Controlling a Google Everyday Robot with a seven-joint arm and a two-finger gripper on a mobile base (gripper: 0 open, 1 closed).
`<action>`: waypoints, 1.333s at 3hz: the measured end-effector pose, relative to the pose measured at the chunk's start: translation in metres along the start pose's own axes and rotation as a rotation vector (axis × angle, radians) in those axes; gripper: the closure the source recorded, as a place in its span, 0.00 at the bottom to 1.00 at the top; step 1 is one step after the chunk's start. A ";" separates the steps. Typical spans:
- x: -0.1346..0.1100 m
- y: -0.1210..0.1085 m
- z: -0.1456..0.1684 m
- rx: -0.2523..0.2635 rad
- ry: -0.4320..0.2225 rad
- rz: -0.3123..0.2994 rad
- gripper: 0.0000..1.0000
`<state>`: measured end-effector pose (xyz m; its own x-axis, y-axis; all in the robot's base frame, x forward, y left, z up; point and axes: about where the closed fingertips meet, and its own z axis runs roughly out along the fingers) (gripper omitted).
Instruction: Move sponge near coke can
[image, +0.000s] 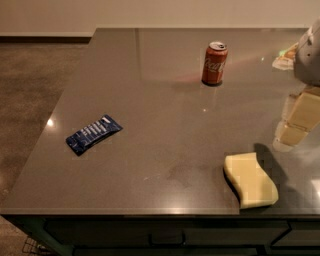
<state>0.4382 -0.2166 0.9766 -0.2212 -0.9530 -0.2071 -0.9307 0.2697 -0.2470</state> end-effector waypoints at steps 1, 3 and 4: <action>0.000 0.001 -0.002 0.011 0.000 0.010 0.00; 0.016 0.014 0.019 0.011 0.066 0.187 0.00; 0.021 0.023 0.037 -0.020 0.098 0.283 0.00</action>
Offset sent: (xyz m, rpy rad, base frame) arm -0.0191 -0.0107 -0.0220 -0.0133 0.0260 -0.2220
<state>0.4229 -0.2253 0.9320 -0.4988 -0.8494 -0.1724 -0.8334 0.5246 -0.1738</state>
